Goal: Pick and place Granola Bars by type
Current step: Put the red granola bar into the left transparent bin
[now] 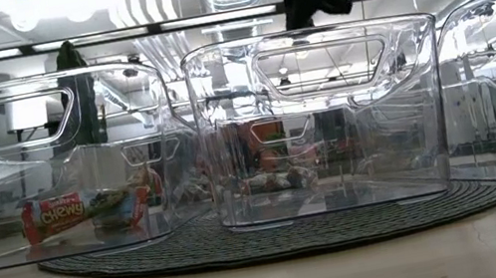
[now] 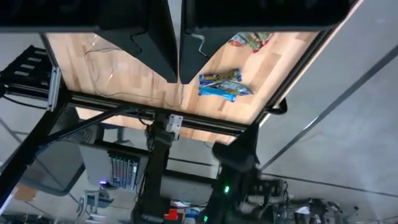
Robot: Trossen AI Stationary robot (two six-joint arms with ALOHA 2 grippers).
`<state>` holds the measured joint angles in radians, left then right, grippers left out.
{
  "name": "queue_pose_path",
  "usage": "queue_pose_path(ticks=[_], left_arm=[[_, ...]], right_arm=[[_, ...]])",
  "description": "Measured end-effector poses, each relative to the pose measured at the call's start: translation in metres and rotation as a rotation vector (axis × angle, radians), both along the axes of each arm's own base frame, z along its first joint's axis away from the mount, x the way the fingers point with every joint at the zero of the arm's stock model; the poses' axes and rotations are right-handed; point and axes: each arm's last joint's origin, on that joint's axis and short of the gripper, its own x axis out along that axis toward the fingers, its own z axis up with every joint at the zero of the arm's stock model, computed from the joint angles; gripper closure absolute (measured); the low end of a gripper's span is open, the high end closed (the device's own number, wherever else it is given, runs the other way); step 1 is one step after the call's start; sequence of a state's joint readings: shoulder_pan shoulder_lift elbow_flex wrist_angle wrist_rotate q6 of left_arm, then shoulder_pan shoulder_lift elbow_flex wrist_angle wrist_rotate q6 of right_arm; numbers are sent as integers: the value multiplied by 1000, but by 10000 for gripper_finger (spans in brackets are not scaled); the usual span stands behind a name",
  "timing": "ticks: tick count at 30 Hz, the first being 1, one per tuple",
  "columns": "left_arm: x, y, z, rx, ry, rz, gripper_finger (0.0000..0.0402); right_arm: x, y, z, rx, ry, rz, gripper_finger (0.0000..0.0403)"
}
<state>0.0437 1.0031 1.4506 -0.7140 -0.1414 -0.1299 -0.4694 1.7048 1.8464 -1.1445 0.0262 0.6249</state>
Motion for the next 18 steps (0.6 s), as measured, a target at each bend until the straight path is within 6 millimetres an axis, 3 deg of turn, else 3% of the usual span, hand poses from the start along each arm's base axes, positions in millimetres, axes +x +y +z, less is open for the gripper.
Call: queue_pose_path(ticks=[5,18], left_arm=[[-16,0,1,15,16,21,402],[-48,-1,6,64,-12,25,401]], right_arm=[[8,-4,-23,68,23,-91,365],[13,3,-75,193,88,-313,243]])
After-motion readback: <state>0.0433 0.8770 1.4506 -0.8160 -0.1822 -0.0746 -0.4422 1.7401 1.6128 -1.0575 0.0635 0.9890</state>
